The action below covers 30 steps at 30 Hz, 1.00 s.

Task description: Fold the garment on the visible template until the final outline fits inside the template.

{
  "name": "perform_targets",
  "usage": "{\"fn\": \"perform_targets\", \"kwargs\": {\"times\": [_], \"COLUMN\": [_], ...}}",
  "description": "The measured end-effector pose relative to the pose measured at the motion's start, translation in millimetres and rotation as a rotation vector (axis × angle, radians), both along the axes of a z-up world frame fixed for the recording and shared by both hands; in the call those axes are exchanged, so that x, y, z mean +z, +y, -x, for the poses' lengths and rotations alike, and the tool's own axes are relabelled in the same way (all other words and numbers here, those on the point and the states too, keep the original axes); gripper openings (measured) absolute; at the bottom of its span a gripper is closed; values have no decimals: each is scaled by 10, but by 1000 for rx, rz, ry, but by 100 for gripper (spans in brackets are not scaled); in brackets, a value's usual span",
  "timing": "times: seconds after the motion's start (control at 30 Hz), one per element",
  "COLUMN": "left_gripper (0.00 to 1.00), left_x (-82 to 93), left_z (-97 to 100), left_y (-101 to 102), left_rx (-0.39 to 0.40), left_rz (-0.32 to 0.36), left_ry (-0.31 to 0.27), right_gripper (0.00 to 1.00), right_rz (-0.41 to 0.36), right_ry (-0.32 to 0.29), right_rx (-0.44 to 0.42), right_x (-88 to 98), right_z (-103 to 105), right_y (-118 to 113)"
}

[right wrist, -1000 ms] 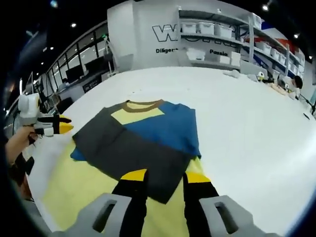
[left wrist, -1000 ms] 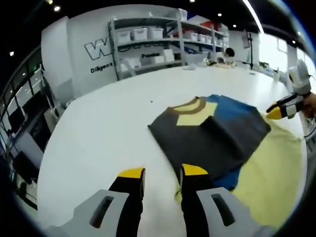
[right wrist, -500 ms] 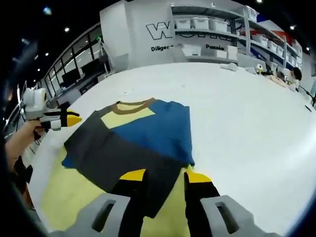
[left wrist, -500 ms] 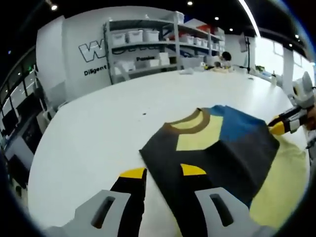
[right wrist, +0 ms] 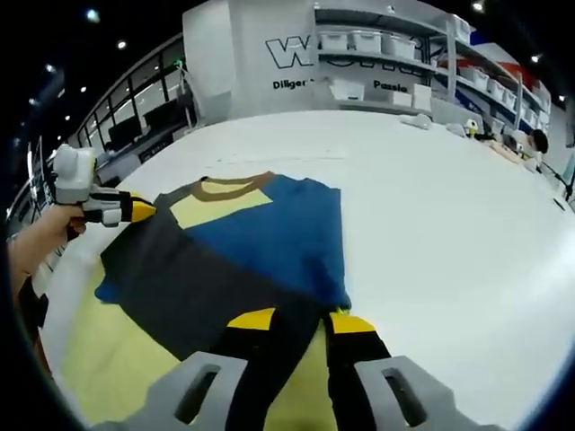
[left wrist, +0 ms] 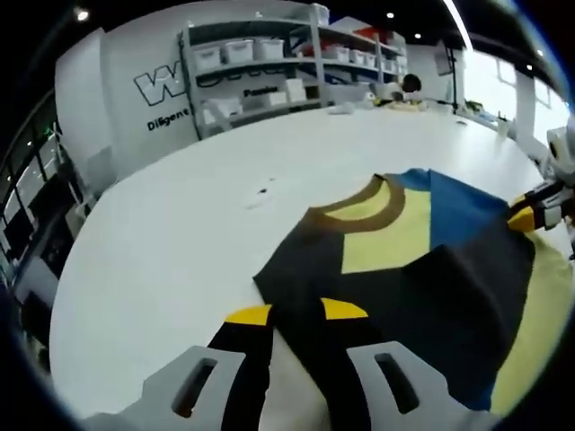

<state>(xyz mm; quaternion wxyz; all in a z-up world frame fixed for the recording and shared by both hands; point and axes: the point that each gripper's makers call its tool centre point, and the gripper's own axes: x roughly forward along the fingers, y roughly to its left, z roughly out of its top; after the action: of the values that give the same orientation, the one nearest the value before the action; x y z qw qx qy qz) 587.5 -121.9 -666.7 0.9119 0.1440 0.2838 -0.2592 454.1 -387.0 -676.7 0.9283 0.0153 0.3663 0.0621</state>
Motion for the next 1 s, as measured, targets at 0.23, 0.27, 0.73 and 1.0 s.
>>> {"fn": "perform_targets", "kwargs": {"times": [0.23,0.27,0.73,1.0], "left_gripper": [1,1,0,0], "left_x": [-11,-10,240,165], "left_z": [-4,0,-85,-146], "left_y": [2,-1,61,172], "left_rx": [-27,-29,-3,76], "left_rz": [-101,-102,-6,46], "left_ry": [-37,-35,-83,-47], "right_gripper": [6,5,0,0], "right_rz": [17,18,-10,-24], "right_ry": [7,7,-15,0], "right_rx": [-20,-21,-34,-45], "right_x": [2,-1,113,114], "right_z": [12,16,63,98], "right_y": [-20,-23,-12,-37]}}
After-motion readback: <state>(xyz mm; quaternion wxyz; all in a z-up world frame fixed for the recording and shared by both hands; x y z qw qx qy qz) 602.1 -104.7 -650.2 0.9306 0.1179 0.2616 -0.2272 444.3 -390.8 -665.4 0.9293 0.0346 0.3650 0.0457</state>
